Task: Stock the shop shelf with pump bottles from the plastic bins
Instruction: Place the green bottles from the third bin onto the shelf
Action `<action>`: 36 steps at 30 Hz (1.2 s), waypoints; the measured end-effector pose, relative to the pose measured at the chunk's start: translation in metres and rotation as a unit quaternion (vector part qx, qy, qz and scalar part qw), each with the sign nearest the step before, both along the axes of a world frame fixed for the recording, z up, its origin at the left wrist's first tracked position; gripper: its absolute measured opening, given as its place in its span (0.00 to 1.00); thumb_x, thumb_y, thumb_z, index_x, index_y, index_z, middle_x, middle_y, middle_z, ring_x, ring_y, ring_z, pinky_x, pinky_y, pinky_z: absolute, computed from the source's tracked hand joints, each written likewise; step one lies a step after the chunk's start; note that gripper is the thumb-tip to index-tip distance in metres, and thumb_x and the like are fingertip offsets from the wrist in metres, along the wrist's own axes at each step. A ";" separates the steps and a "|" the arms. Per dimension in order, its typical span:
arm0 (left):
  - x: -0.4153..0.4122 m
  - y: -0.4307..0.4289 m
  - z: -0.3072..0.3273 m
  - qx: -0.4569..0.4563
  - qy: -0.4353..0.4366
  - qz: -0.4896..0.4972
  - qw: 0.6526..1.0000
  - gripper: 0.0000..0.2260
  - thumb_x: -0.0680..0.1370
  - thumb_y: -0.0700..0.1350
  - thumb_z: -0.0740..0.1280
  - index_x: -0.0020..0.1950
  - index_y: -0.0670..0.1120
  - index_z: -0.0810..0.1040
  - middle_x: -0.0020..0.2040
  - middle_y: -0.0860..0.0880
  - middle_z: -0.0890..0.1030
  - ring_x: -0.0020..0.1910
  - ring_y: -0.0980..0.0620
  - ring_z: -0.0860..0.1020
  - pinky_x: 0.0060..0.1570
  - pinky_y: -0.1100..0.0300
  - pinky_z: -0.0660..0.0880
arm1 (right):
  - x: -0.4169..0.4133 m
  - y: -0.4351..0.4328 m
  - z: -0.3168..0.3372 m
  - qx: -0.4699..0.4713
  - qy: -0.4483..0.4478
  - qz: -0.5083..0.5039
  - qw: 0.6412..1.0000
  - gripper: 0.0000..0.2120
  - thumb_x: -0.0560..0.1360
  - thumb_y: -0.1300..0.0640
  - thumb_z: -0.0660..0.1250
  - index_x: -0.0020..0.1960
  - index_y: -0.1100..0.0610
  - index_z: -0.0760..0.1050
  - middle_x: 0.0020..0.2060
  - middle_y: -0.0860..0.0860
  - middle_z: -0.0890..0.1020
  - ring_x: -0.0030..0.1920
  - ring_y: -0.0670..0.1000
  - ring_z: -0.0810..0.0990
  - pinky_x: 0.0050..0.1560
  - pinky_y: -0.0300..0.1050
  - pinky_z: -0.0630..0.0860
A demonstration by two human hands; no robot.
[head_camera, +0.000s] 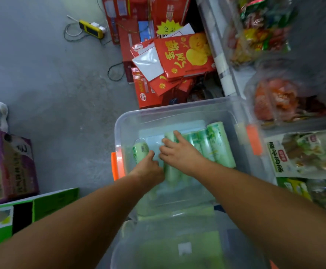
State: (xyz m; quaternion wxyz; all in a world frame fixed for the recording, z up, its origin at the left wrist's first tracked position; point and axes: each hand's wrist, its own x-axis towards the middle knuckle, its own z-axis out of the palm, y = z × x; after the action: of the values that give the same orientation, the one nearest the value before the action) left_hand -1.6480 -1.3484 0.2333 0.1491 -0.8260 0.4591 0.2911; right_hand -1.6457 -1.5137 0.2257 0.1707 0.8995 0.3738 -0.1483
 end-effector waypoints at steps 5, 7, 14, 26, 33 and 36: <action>0.009 0.012 0.040 -0.105 0.002 0.015 0.994 0.19 0.75 0.38 0.64 0.63 0.54 0.75 0.59 0.53 0.81 0.60 0.48 0.78 0.62 0.50 0.65 | -0.035 -0.039 0.060 0.025 0.079 -0.252 0.964 0.29 0.74 0.64 0.67 0.72 0.52 0.64 0.72 0.51 0.67 0.76 0.56 0.60 0.72 0.62 0.60; 0.007 0.012 0.058 -0.149 0.052 0.125 0.979 0.24 0.73 0.40 0.67 0.67 0.57 0.73 0.63 0.55 0.79 0.62 0.50 0.77 0.61 0.54 0.65 | -0.053 -0.060 0.078 0.095 0.081 -0.327 0.937 0.33 0.69 0.65 0.70 0.71 0.49 0.65 0.70 0.49 0.69 0.72 0.54 0.65 0.69 0.55 0.64; 0.001 0.007 0.140 -0.358 0.213 0.446 0.792 0.24 0.60 0.47 0.83 0.51 0.63 0.81 0.46 0.60 0.85 0.48 0.62 0.82 0.48 0.63 0.77 | -0.099 -0.100 0.147 0.387 0.157 -0.567 0.710 0.35 0.67 0.55 0.79 0.69 0.47 0.69 0.63 0.47 0.77 0.62 0.52 0.77 0.62 0.53 0.75; -0.033 -0.012 0.314 -0.527 0.303 0.535 0.586 0.22 0.65 0.41 0.82 0.57 0.52 0.83 0.51 0.53 0.86 0.53 0.52 0.84 0.58 0.49 0.79 | -0.132 -0.105 0.312 0.620 0.124 -0.567 0.527 0.26 0.68 0.62 0.79 0.58 0.42 0.73 0.55 0.46 0.82 0.57 0.47 0.82 0.59 0.49 0.79; -0.055 -0.021 0.416 -0.583 0.349 0.502 0.535 0.17 0.73 0.38 0.74 0.61 0.48 0.81 0.55 0.49 0.85 0.54 0.49 0.84 0.44 0.56 0.81 | -0.151 -0.113 0.409 0.677 0.119 -0.537 0.490 0.23 0.72 0.64 0.75 0.62 0.48 0.75 0.58 0.52 0.83 0.55 0.52 0.84 0.50 0.50 0.83; -0.062 -0.027 0.453 -0.604 0.336 0.499 0.523 0.14 0.74 0.36 0.72 0.58 0.47 0.81 0.53 0.47 0.86 0.50 0.48 0.85 0.46 0.51 0.81 | -0.156 -0.118 0.447 0.680 0.119 -0.526 0.497 0.22 0.73 0.64 0.74 0.64 0.53 0.74 0.56 0.53 0.83 0.52 0.51 0.84 0.40 0.42 0.82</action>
State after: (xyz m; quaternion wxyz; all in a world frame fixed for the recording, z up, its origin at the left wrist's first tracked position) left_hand -1.7100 -1.3750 0.6862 -0.7202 -0.6534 0.0543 0.2270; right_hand -1.8022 -1.6319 0.6727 -0.6488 0.7424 -0.1662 -0.0163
